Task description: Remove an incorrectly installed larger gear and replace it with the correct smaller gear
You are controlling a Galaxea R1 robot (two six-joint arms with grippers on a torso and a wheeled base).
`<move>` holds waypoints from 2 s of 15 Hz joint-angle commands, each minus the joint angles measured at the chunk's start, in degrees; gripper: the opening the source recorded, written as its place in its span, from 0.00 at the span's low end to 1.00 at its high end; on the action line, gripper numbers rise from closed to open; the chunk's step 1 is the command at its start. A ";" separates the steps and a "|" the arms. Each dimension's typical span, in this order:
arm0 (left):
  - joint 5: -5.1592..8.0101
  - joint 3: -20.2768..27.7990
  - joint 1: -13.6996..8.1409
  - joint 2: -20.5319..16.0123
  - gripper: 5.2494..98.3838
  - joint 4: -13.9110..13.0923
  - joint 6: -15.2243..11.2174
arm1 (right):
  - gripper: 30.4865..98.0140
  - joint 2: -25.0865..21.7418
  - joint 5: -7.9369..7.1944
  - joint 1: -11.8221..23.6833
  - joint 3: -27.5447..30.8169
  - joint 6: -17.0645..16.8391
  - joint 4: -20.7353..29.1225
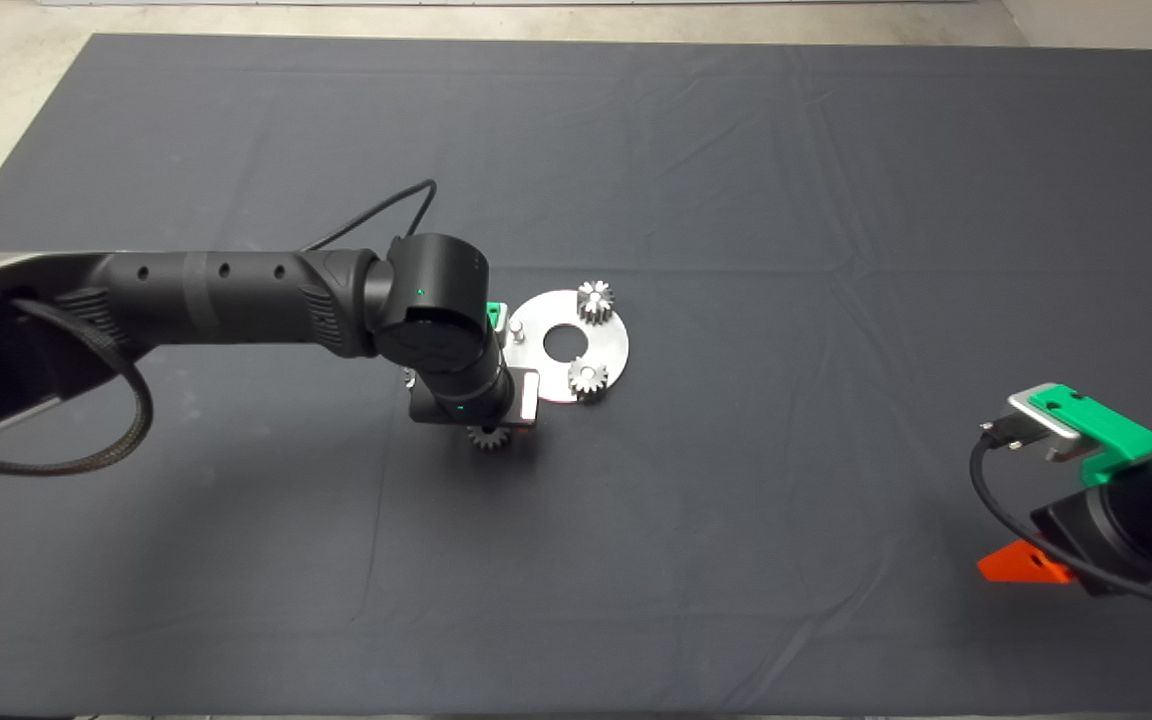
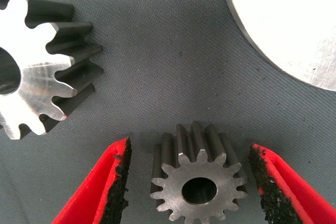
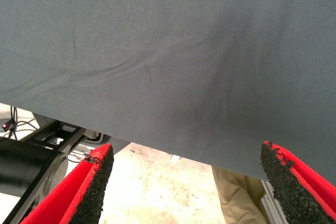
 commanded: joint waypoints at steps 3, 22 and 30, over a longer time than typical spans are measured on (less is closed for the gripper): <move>3.52 0.57 -0.64 -0.56 0.54 0.44 0.11 | 0.64 -0.15 -3.96 0.77 0.15 -0.12 1.31; 3.52 -0.22 -0.64 -1.96 0.34 0.36 -0.23 | 0.64 0.38 -3.87 0.69 -0.02 -0.20 1.23; 3.60 -0.49 -0.64 -3.02 0.47 0.01 -0.33 | 0.64 0.29 -3.87 0.68 -0.02 -0.21 1.23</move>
